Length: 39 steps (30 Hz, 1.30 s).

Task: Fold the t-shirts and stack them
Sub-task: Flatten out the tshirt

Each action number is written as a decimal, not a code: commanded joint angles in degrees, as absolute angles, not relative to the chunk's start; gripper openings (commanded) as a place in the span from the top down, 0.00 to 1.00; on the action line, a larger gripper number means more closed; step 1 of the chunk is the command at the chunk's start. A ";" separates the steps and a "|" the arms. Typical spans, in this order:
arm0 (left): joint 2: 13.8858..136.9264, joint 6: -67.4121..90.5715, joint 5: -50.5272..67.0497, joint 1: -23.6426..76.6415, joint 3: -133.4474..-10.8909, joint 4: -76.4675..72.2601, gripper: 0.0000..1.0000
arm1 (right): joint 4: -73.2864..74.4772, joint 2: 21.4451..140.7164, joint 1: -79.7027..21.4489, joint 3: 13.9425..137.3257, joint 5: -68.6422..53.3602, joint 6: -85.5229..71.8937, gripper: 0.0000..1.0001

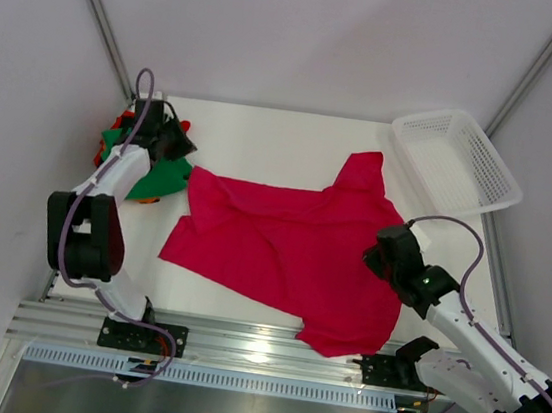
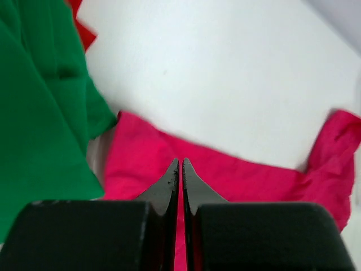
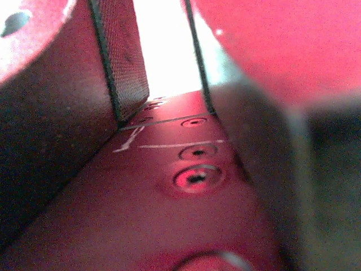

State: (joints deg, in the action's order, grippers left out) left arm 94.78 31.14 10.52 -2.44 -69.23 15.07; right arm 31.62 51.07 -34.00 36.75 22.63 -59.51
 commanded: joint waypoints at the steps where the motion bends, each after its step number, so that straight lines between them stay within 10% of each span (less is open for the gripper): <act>1: 90.79 29.01 9.32 -2.55 -74.87 12.92 0.95 | 30.50 50.98 -33.93 36.30 23.03 -59.33 0.73; 11: 95.62 26.54 8.34 -2.64 -82.27 18.89 0.92 | 30.85 50.62 -33.84 36.04 23.38 -58.62 0.73; 27: 114.25 23.47 17.84 -2.46 -95.18 38.22 0.50 | 29.18 51.42 -33.75 34.89 21.18 -58.62 0.72; 39: 126.91 18.72 0.37 -1.41 -119.36 61.43 0.50 | 31.82 49.39 -33.49 34.63 21.88 -58.97 0.72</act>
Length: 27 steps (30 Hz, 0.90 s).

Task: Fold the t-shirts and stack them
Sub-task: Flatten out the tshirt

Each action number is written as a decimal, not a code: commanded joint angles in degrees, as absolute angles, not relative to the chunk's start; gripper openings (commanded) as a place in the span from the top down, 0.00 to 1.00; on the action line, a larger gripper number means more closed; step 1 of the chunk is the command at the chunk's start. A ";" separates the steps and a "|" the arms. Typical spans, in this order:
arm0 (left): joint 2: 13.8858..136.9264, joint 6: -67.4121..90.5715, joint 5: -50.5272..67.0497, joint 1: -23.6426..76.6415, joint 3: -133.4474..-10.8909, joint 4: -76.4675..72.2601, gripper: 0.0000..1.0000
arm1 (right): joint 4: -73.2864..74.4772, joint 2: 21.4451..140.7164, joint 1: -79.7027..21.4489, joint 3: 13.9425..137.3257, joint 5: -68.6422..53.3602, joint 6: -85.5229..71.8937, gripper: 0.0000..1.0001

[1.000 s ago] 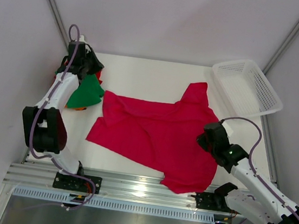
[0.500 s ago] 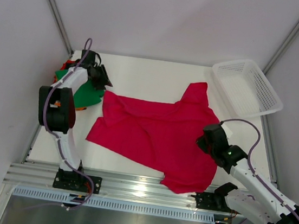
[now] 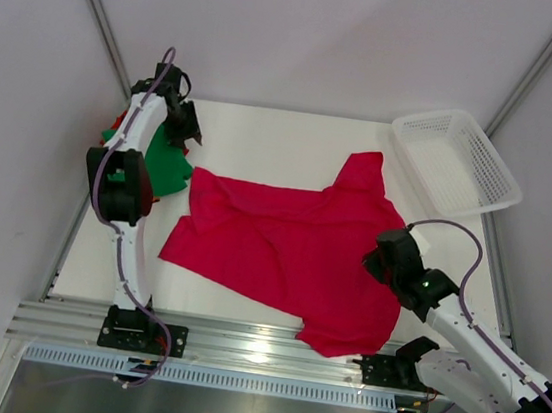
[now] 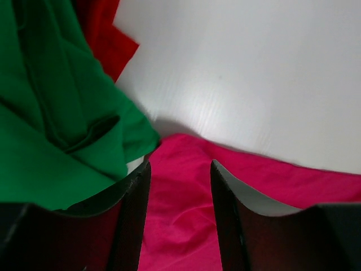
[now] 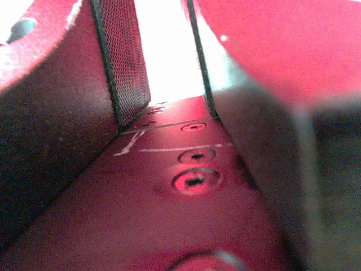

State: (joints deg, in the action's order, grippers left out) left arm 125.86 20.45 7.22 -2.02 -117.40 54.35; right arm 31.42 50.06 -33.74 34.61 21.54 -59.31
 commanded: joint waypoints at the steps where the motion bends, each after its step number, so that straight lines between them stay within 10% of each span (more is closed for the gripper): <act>1: 127.18 18.55 -0.34 -1.15 -119.27 61.96 0.50 | 31.82 49.39 -33.40 34.63 21.88 -58.97 0.72; 27: 122.26 15.56 10.19 1.50 -102.13 45.36 0.52 | 32.52 49.31 -33.31 35.51 21.71 -57.57 0.72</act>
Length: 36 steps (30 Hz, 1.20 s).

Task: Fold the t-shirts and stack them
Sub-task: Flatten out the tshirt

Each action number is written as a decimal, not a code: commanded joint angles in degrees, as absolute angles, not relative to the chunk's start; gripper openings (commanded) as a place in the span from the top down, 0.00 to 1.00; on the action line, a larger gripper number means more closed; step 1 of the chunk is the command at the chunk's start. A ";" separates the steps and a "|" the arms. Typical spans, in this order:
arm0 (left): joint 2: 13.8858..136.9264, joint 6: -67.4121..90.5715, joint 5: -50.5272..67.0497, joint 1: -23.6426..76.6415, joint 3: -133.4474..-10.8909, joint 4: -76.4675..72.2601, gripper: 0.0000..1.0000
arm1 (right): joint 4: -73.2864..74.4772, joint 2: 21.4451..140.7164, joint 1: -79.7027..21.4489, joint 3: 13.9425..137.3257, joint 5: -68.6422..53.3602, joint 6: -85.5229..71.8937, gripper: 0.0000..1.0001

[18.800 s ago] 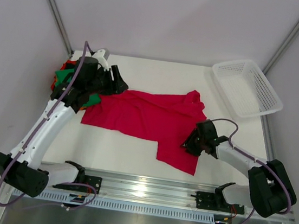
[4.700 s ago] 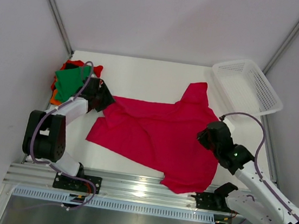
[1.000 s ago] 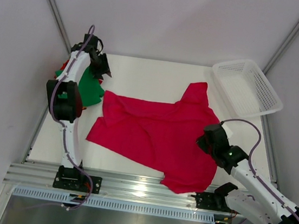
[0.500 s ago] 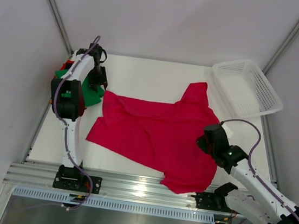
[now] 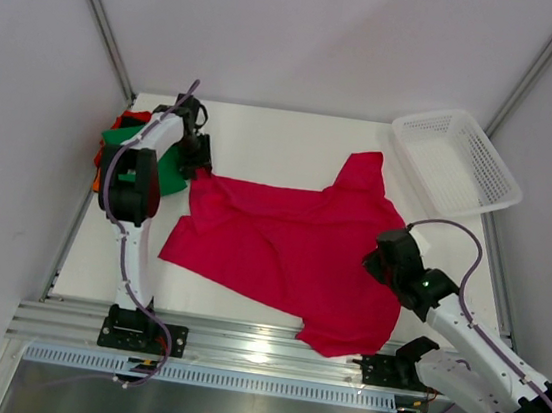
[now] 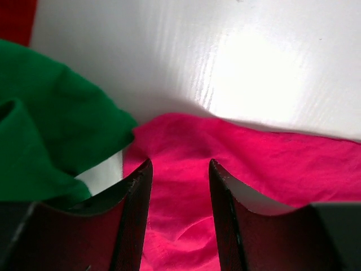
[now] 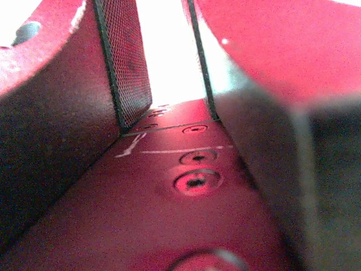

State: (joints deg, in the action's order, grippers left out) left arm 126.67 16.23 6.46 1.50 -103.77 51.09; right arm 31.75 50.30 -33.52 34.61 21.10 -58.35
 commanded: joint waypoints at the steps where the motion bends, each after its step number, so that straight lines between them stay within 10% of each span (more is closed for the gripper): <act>1: 122.60 15.99 10.28 1.49 -101.95 44.48 0.52 | 32.78 49.39 -33.31 35.68 21.62 -57.48 0.72; 36: 133.50 15.56 2.37 2.37 -113.20 56.78 0.53 | 33.48 51.15 -33.05 37.35 21.88 -56.60 0.72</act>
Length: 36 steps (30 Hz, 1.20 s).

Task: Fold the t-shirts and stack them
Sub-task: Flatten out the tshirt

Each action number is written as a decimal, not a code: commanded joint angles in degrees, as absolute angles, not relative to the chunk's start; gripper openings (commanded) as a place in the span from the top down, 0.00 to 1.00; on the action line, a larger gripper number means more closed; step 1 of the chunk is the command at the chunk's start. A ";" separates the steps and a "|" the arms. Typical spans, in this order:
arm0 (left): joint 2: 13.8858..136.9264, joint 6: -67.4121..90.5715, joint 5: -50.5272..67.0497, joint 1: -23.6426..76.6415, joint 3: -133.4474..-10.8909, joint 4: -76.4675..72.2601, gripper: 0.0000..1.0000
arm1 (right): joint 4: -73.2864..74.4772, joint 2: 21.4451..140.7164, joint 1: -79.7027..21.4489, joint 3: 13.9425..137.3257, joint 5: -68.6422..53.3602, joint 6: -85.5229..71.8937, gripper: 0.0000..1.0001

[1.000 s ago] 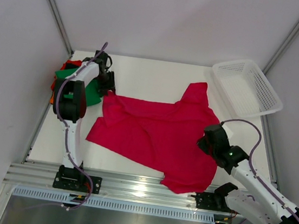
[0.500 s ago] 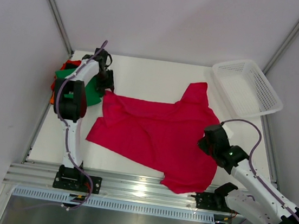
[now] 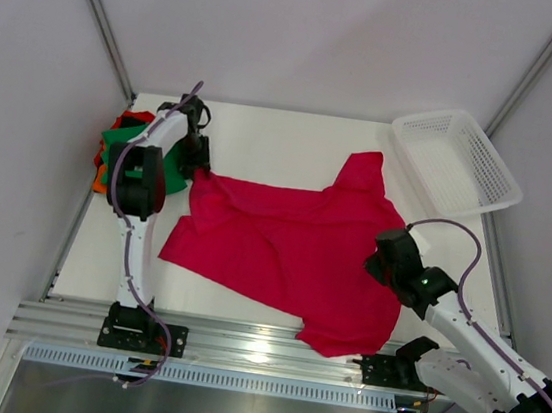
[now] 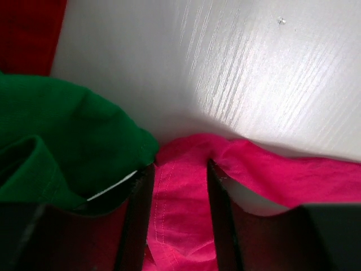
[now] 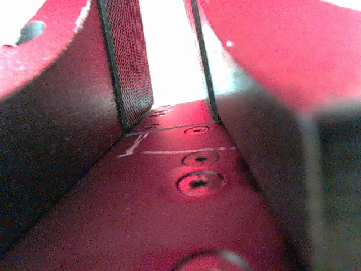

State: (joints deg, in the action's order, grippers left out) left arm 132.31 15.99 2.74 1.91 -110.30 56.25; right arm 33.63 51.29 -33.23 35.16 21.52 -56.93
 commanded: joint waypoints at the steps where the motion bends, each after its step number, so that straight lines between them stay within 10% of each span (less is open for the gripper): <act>1: 133.59 15.47 2.37 2.37 -113.20 56.86 0.57 | 33.49 51.07 -33.05 37.35 21.88 -56.60 0.72; 4: 133.42 14.85 3.43 2.46 -113.03 56.16 0.99 | 33.58 51.06 -33.05 37.44 22.15 -56.69 0.72; 36: 118.12 17.67 -10.29 2.37 -115.84 45.36 0.99 | 33.22 50.10 -32.87 35.86 22.24 -56.60 0.72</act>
State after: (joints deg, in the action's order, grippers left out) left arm 120.51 17.06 -8.93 2.13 -113.82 48.84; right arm 33.63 50.83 -33.12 35.16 21.56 -56.93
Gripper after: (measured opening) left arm 0.008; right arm 0.280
